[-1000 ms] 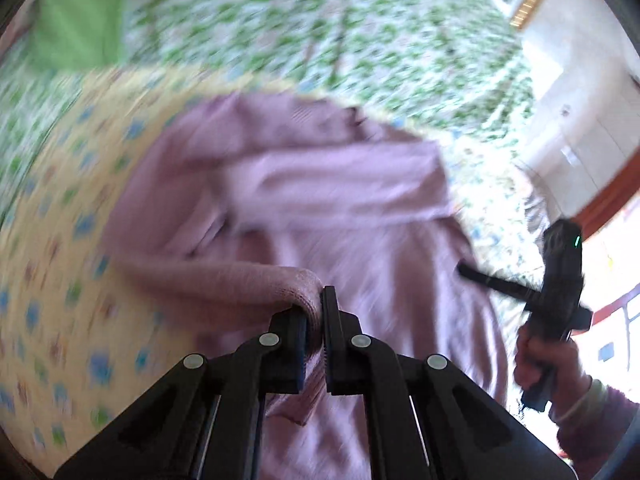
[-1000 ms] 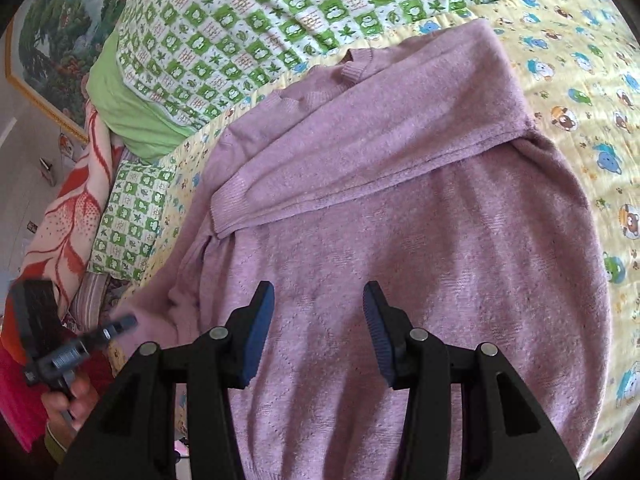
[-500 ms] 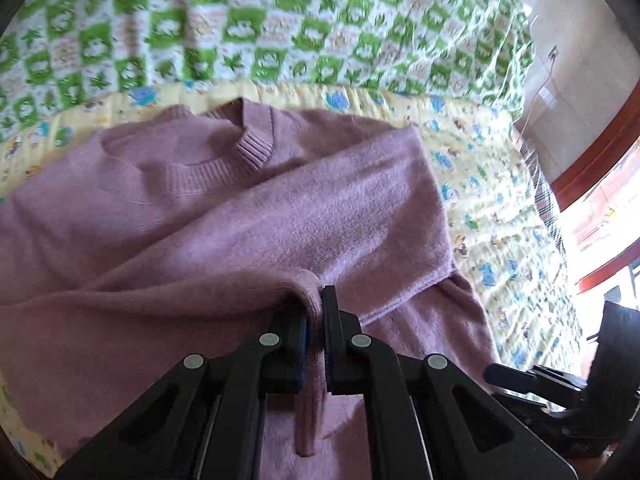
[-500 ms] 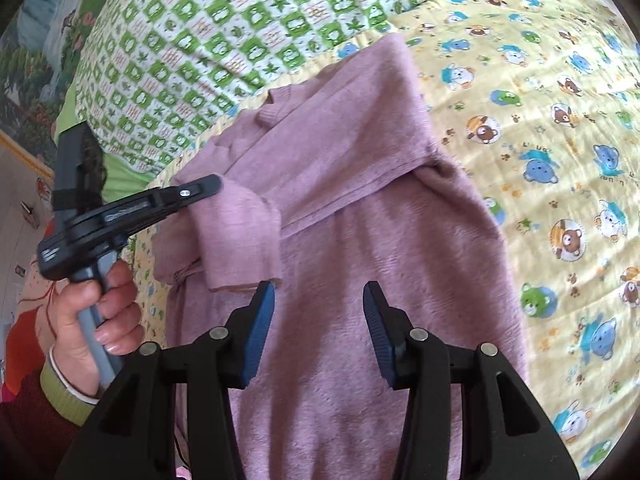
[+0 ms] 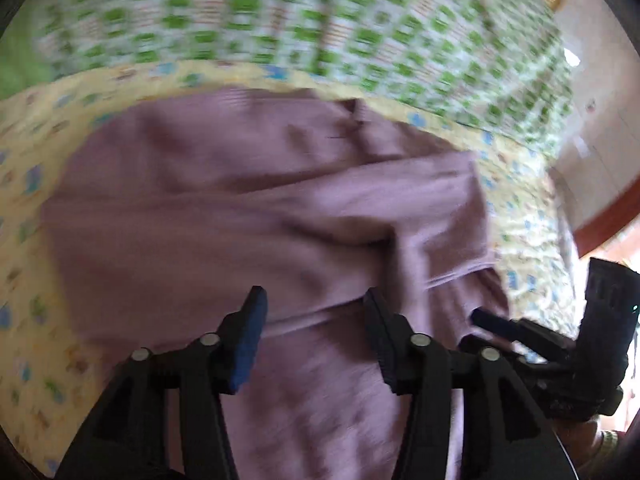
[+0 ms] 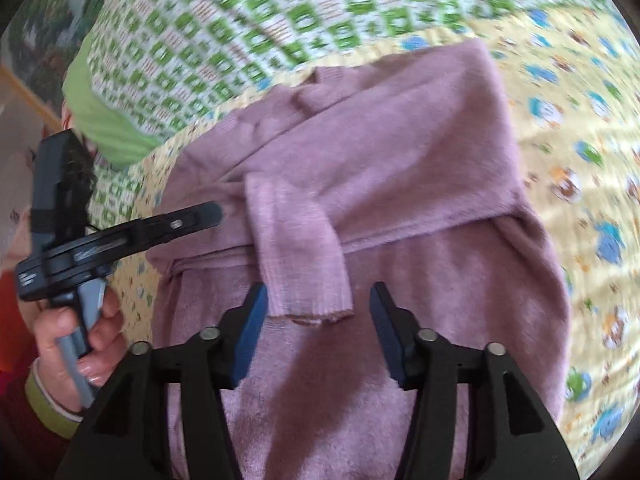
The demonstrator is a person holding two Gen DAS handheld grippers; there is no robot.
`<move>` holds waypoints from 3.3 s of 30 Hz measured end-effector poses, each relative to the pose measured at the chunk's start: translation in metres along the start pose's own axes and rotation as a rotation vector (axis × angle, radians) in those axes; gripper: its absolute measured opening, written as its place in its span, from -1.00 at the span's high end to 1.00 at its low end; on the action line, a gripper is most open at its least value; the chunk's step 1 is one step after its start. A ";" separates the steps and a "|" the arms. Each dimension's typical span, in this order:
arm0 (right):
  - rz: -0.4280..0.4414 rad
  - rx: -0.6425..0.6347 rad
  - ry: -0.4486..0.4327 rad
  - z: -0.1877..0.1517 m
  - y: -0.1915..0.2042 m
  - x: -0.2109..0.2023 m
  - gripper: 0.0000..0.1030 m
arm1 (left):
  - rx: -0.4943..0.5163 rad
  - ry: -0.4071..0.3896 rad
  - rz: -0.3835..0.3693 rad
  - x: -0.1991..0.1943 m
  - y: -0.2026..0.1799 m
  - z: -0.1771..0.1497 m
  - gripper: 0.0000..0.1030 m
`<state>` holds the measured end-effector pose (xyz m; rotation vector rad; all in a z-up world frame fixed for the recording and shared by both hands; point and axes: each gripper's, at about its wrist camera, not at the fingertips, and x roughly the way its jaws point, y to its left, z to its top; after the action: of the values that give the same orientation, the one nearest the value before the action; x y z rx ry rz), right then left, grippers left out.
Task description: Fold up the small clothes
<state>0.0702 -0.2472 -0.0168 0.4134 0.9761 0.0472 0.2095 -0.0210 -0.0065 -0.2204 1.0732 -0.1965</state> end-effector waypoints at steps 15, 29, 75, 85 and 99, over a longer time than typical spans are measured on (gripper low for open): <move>0.098 -0.082 0.054 0.066 0.006 0.010 0.75 | -0.154 0.012 0.442 0.027 0.103 -0.013 -0.19; 0.116 0.333 0.067 0.092 -0.141 0.013 0.75 | -0.336 -0.064 0.470 0.013 0.141 -0.030 -0.22; -0.073 -0.119 -0.076 0.150 -0.056 0.017 -0.18 | -0.123 -0.079 0.076 -0.019 0.143 0.069 -0.58; -0.099 -0.463 0.097 0.242 -0.050 0.107 -0.55 | 0.278 0.205 0.095 0.094 0.100 0.177 -0.65; -0.173 -0.389 0.014 0.252 -0.074 0.103 0.92 | 0.339 0.138 0.218 0.116 0.077 0.194 0.92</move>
<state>0.3224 -0.3727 -0.0024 -0.0295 0.9870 0.0817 0.4393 0.0378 -0.0366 0.2170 1.1732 -0.1959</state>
